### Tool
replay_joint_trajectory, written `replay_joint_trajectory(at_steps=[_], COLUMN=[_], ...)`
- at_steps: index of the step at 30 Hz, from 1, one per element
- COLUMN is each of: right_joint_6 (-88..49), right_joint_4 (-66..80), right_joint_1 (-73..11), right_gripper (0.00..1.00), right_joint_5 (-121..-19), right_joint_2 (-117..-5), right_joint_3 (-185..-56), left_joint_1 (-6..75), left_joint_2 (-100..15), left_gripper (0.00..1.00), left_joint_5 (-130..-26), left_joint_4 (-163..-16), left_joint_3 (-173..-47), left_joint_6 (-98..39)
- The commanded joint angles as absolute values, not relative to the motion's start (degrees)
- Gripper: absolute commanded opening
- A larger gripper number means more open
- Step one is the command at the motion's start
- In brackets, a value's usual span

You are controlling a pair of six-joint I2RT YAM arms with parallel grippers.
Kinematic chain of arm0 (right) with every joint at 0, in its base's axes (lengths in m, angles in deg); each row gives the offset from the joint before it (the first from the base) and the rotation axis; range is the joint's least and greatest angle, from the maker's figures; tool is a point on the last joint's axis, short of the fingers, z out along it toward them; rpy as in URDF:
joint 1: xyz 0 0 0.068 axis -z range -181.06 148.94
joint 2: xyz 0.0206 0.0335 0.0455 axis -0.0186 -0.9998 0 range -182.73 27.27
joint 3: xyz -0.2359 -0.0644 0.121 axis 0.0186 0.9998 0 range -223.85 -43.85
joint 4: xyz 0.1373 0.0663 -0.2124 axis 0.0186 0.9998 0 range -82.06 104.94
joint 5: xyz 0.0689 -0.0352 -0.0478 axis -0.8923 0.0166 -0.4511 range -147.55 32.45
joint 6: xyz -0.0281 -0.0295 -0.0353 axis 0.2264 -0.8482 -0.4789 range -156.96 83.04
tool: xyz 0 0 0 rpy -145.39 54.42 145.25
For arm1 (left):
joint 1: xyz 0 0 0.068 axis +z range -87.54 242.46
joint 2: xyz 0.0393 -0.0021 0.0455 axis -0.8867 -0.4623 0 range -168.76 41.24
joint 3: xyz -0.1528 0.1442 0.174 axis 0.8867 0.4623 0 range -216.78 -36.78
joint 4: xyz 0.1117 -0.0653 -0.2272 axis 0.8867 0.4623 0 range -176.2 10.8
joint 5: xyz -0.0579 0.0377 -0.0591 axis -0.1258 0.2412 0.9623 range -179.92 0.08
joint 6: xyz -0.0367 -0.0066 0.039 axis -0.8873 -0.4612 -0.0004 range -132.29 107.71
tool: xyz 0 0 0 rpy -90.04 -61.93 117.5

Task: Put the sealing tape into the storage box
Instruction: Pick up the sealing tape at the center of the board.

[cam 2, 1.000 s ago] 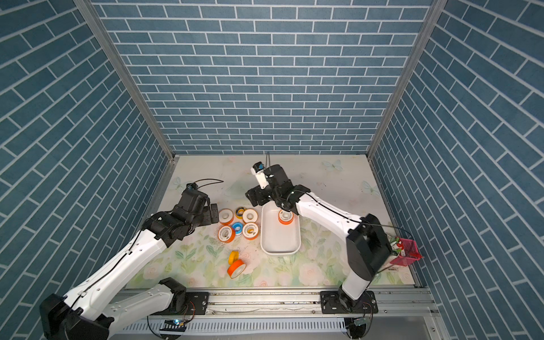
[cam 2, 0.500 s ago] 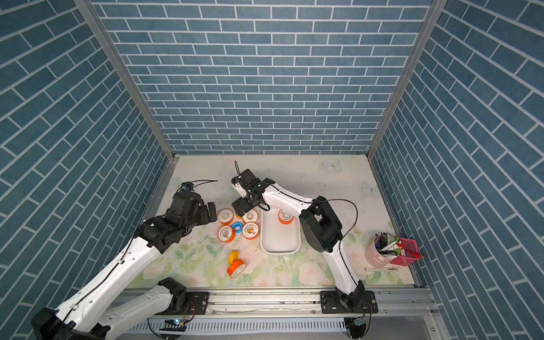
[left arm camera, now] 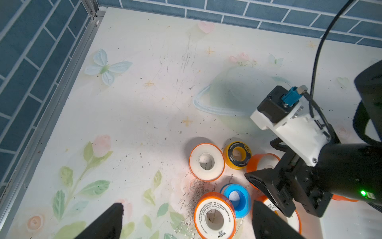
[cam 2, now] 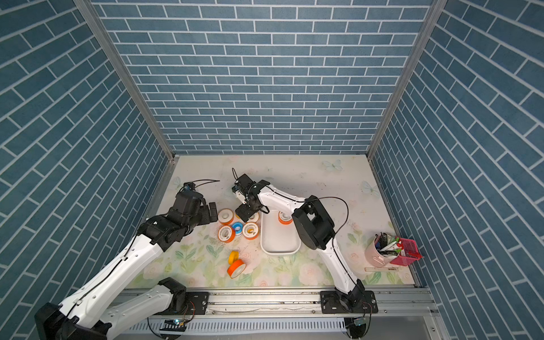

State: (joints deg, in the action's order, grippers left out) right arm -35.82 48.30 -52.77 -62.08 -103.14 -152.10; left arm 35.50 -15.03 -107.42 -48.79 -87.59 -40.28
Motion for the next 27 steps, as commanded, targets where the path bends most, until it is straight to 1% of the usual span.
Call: replay_joint_trajectory(at_steps=[1, 4, 6, 16, 20, 23, 26, 27], right_joint_6=[-36.9, -36.8, -37.0, -38.3, -38.4, -38.5, -38.5, -38.5], right_joint_4=[51.8, 52.1, 52.8, 54.9, 55.4, 55.8, 56.0, 56.0], right_joint_1=[-53.0, -53.1, -53.2, -53.4, -53.7, -53.6, -53.6, -53.7], right_gripper=[0.89, 0.89, 0.89, 0.92, 0.91, 0.88, 0.83, 0.8], right_joint_5=[-61.5, -61.5, -63.5, -63.2, -62.2, -60.5, -60.7, -60.8], right_joint_2=[-104.8, -105.0, -104.9, -105.8, -106.1, -106.3, -106.3, -106.4], right_joint_3=[-153.7, -153.8, -154.1, -154.7, -154.8, -154.9, -155.0, -155.2], left_joint_1=[35.9, 35.9, 35.9, 35.9, 35.9, 35.9, 35.9, 35.8], left_joint_2=[-15.5, -15.7, -15.8, -16.2, -16.1, -16.2, -16.2, -16.2], left_gripper=[1.0, 1.0, 1.0, 1.0, 1.0, 1.0, 1.0, 1.0], left_joint_5=[-107.5, -107.5, -107.5, -107.5, -107.5, -107.5, -107.6, -107.6], left_joint_4=[-48.8, -48.8, -48.9, -48.8, -48.8, -48.8, -48.8, -48.8], left_joint_3=[-87.1, -87.0, -87.0, -87.1, -87.1, -87.1, -87.1, -87.0], left_joint_6=[-39.8, -39.8, -39.8, -39.8, -39.8, -39.9, -39.9, -39.9])
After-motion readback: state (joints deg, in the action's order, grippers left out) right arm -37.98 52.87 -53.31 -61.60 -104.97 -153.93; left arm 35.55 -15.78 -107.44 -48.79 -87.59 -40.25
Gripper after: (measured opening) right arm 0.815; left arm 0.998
